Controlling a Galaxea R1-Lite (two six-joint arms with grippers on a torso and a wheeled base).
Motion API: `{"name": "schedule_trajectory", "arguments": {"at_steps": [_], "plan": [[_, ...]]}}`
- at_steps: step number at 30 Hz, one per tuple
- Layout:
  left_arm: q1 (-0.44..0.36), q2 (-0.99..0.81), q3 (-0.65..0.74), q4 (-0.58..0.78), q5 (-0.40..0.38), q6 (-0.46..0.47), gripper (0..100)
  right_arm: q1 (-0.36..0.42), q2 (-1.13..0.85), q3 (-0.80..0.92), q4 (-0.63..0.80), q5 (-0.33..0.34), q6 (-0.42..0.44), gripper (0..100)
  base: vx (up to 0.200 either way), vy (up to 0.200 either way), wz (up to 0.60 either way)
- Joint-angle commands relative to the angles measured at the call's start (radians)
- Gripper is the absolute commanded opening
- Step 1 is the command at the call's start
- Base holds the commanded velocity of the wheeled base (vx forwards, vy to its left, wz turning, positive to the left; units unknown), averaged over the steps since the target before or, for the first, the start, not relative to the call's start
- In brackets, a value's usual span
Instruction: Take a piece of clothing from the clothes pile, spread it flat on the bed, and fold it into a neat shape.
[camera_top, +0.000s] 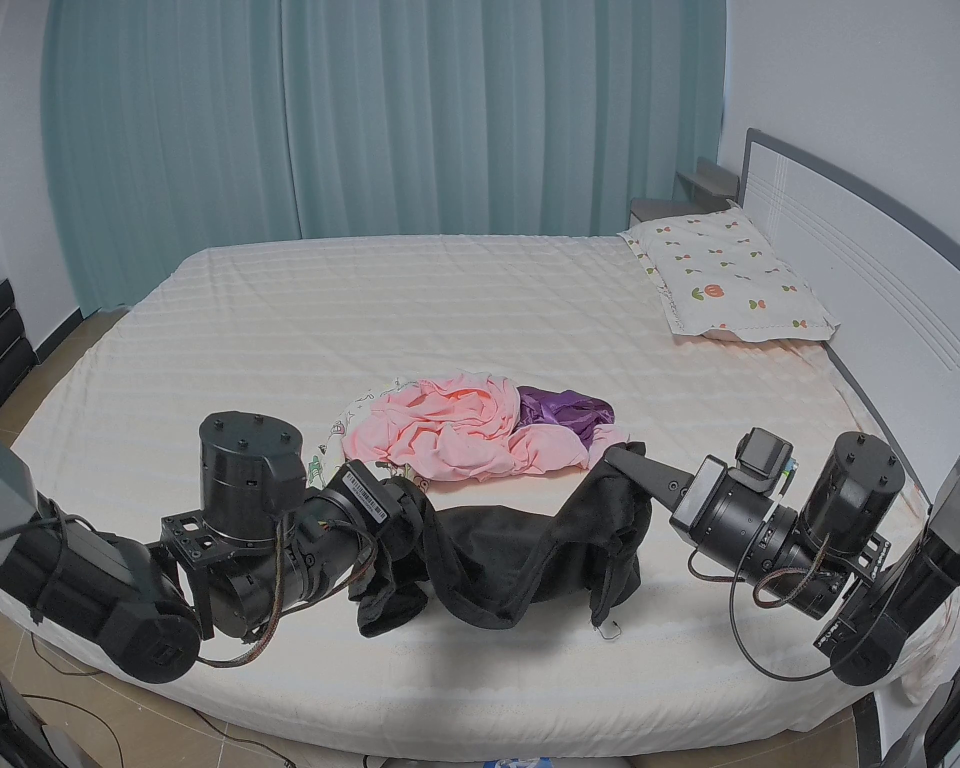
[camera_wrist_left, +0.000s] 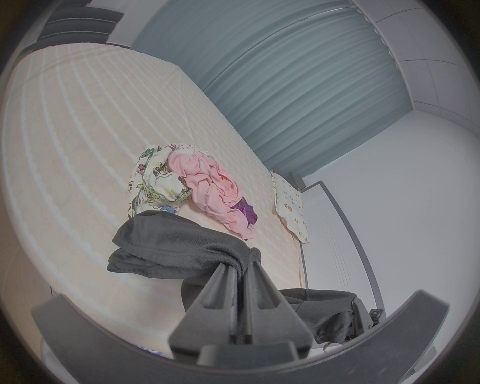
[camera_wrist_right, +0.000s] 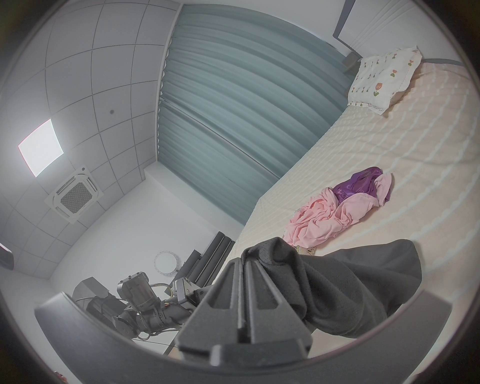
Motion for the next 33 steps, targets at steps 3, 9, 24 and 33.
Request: {"name": "schedule_trajectory", "arguments": {"at_steps": [3, 9, 24, 33], "plan": [[0.0, 0.01, 0.002, 0.0, 0.0, -0.018, 0, -0.001, -0.007, 0.003, -0.016, -0.001, -0.003, 0, -0.2, 0.0, 0.0], [0.0, 0.012, 0.003, 0.002, 0.0, -0.018, 0, -0.004, -0.007, 0.002, -0.014, 0.001, -0.003, 0, -0.167, 0.0, 0.0], [0.019, -0.025, -0.004, 0.008, -0.001, -0.016, 0, -0.029, -0.007, -0.005, -0.014, 0.001, -0.003, 0, 0.0, 0.053, 0.0], [0.067, -0.025, -0.017, 0.008, -0.003, -0.015, 0, -0.036, -0.007, -0.006, -0.016, 0.001, -0.003, 0, 0.0, 0.2, 0.0]]}}
